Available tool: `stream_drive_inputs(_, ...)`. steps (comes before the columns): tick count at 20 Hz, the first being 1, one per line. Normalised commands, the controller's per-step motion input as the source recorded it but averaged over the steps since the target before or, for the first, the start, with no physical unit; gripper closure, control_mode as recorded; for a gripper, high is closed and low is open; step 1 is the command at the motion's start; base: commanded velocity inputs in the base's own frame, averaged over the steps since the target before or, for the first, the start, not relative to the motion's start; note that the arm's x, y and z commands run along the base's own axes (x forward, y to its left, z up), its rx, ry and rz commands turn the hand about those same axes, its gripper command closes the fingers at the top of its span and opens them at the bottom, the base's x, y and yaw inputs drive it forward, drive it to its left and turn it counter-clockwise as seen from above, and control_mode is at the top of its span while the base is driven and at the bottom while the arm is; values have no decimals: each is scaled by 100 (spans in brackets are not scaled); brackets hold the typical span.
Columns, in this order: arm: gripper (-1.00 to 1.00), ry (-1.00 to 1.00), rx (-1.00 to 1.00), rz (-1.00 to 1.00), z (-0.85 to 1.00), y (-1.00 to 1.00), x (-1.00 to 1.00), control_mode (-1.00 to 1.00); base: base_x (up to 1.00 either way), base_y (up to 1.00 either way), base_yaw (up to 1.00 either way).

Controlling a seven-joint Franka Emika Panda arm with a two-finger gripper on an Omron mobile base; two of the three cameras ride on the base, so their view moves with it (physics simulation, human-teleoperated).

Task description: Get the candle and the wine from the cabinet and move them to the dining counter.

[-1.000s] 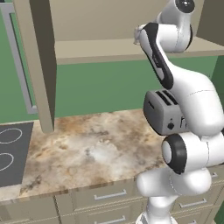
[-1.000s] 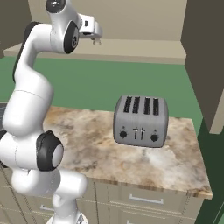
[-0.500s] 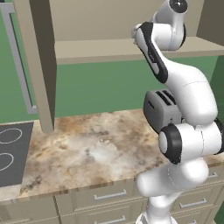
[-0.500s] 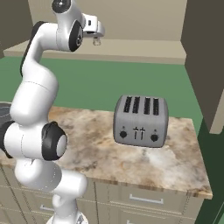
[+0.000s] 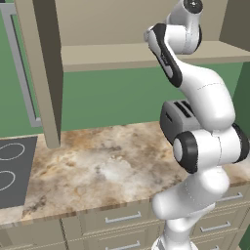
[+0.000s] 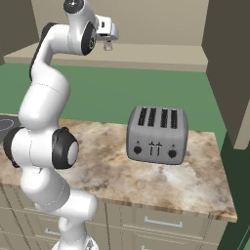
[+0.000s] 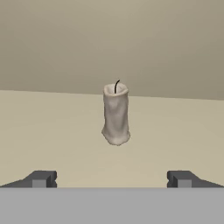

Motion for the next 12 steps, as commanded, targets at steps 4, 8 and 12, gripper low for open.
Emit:
stream_drive_inputs(4,-100,0,0,0,-14,0,29,-100,0,0,0)
stream_drive_inputs(8,-100,0,0,0,-13,0,29,-100,0,0,0)
stream_drive_inputs(12,-100,0,0,0,-6,0,30,-100,0,0,0)
